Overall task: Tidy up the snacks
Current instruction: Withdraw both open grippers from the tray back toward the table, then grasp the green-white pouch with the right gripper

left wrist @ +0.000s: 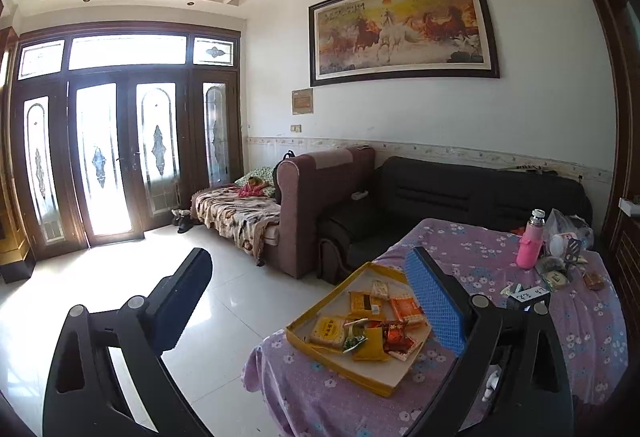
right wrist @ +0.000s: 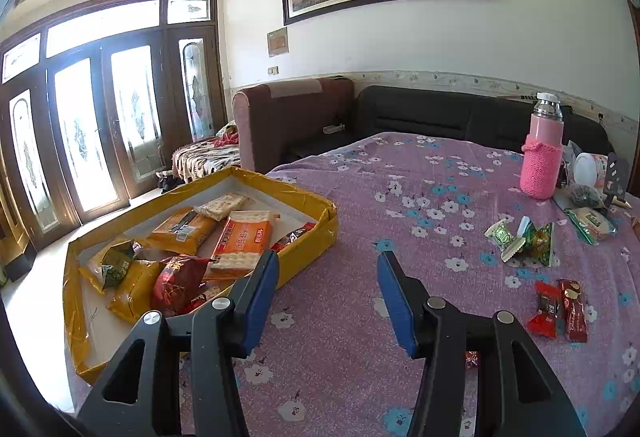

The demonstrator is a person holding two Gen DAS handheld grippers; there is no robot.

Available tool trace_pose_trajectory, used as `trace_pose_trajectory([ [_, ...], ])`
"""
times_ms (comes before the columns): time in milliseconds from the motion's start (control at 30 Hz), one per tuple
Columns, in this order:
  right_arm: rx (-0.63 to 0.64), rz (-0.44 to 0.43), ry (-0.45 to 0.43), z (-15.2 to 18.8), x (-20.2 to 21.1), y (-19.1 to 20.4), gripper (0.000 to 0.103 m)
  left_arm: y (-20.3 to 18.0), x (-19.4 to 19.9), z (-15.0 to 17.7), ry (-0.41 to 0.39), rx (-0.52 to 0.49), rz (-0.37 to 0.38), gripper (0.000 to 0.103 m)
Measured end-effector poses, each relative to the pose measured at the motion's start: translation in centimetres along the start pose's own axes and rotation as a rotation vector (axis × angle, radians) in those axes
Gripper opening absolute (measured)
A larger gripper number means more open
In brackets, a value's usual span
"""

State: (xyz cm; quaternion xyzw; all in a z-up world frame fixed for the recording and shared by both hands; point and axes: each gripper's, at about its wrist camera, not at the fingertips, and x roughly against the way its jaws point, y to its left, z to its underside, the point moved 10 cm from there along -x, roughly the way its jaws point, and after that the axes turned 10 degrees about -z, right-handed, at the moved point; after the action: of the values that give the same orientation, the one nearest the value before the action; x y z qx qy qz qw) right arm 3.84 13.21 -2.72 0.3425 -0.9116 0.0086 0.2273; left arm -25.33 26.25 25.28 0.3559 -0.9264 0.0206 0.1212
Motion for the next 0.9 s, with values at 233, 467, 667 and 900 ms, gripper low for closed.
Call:
trace_pose_trajectory([
  [233,0.006,-0.005,-0.003,-0.1,-0.1,0.1,0.055,-4.7,-3.8,2.2,0.099,0.037,0.143,0.098],
  [467,-0.077,0.040,-0.106,-3.3,4.7,-3.0,0.055,-17.2,-9.0,7.0,0.341,0.038,0.480,0.098],
  [667,-0.273,0.161,-0.044,1.4,11.6,-12.9,0.067,-25.5,-8.2,10.9,0.405,-0.056,0.712,0.098],
  [900,-0.421,0.307,0.091,3.0,11.3,-23.8,0.069,-27.0,-8.0,14.6,0.405,-0.182,0.789,0.098],
])
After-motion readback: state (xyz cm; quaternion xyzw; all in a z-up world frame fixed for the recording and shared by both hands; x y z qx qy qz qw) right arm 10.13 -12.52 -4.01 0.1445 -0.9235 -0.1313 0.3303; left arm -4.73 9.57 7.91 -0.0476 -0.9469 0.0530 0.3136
